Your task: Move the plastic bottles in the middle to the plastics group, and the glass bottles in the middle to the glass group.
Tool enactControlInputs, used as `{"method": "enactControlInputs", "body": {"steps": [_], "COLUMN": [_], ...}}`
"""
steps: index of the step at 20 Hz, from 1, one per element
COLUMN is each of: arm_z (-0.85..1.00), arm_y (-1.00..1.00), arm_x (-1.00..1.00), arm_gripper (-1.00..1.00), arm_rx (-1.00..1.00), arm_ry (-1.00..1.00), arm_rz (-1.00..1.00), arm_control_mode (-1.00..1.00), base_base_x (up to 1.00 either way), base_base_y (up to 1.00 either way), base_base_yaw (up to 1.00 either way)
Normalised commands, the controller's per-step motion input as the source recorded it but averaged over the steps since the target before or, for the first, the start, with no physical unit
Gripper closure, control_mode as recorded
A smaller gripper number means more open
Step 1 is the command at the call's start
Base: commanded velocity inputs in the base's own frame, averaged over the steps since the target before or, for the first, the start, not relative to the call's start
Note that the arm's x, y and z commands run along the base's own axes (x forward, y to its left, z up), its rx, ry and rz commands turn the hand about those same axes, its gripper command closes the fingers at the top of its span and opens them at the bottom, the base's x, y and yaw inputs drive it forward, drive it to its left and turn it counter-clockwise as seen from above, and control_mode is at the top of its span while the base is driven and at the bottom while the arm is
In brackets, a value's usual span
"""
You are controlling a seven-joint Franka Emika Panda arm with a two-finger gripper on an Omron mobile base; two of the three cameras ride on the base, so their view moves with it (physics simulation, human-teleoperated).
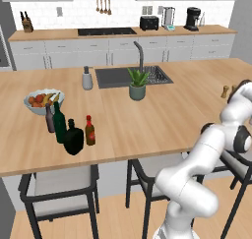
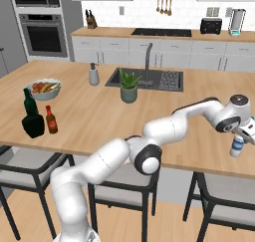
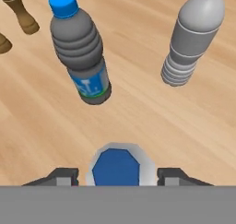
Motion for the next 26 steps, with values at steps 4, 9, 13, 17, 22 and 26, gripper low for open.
{"method": "enactControlInputs", "body": {"steps": [4, 9, 13, 17, 22, 26], "arm_z": [-0.03, 0.14, 0.23, 0.06, 0.04, 0.0], "arm_y": [0.0, 0.15, 0.39, 0.49, 0.5, 0.66], "arm_x": [0.0, -0.07, -0.24, -0.46, -0.43, -0.51], "arm_gripper": [-1.0, -1.0, -1.0, -1.0, -1.0, -1.0], "arm_rx": [0.0, 0.0, 0.0, 0.0, 0.0, 0.0], "arm_ry": [0.0, 0.0, 0.0, 0.0, 0.01, 0.02], "arm_rz": [0.0, 0.0, 0.0, 0.0, 0.0, 0.0], "arm_control_mode": [-1.0, -1.0, -1.0, -1.0, -1.0, -1.0], "base_base_x": [0.0, 0.0, 0.0, 0.0, 0.0, 0.0], "base_base_y": [0.0, 0.0, 0.0, 0.0, 0.0, 0.0], "base_base_yaw": [0.0, 0.0, 0.0, 0.0, 0.0, 0.0]}}
